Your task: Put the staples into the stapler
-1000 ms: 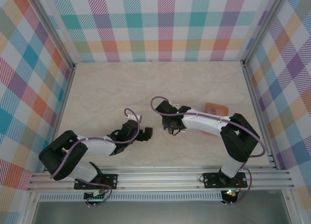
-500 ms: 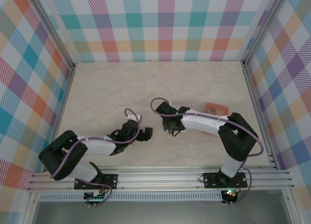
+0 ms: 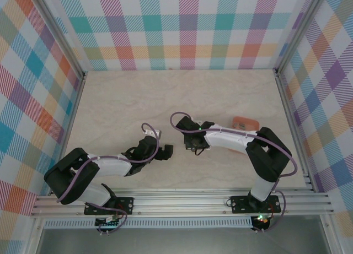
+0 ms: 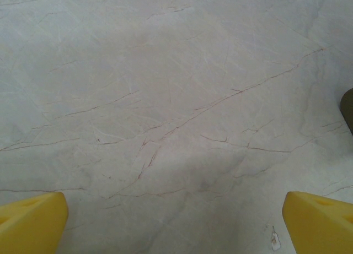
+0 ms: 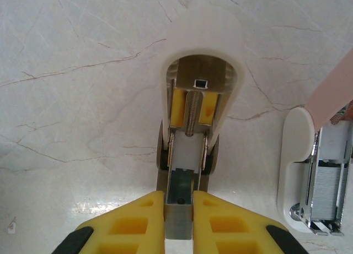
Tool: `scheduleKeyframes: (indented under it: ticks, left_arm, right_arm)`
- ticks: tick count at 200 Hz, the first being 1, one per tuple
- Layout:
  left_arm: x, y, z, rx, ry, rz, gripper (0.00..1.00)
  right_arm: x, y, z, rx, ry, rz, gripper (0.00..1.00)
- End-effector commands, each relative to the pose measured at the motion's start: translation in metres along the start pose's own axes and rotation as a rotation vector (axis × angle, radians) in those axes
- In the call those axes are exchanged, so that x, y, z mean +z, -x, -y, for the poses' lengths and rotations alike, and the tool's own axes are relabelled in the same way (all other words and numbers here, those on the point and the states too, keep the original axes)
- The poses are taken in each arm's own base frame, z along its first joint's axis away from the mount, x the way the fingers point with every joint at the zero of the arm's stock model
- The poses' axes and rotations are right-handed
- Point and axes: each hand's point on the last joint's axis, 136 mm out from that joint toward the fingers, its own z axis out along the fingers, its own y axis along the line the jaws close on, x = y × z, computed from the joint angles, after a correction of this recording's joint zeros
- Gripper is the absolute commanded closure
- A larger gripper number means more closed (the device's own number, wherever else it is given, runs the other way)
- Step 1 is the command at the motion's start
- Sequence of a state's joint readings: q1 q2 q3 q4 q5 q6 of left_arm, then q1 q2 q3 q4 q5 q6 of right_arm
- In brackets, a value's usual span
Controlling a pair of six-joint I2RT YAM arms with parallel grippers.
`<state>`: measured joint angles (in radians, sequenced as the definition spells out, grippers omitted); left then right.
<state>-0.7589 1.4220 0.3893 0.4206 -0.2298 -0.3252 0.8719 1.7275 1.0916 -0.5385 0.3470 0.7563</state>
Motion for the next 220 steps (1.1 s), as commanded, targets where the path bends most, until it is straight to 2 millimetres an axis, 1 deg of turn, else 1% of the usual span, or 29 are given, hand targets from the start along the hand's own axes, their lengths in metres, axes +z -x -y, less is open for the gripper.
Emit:
scheduleKeyframes:
  ticks: [1,39,92,120,159,186,220]
  left_arm:
    - [-0.003,0.003,0.003,0.017,0.000,0.013,0.00]
    - [-0.004,0.003,0.002,0.020,0.003,0.013,0.00]
    - [-0.005,0.004,0.002,0.023,0.006,0.016,0.00]
    - [-0.005,0.003,0.001,0.026,0.008,0.014,0.00]
    - [-0.005,0.004,0.002,0.024,0.008,0.017,0.00]
    - [-0.006,0.004,0.002,0.025,0.006,0.016,0.00]
    - [-0.006,0.004,0.001,0.025,0.009,0.018,0.00]
  right_arm:
    - [0.007,-0.009,0.001,0.009,-0.014,-0.022,0.84]
    - [0.005,-0.010,0.008,0.009,-0.046,-0.025,0.84]
    - [0.005,-0.010,0.008,0.012,-0.045,-0.020,0.84]
    - [-0.003,-0.005,0.005,0.010,-0.025,0.001,0.84]
    - [-0.013,0.003,0.005,0.006,-0.021,0.037,0.84]
    - [-0.013,0.003,0.006,0.005,-0.021,0.038,0.84]
    - [-0.009,-0.001,0.006,0.002,-0.028,0.025,0.84]
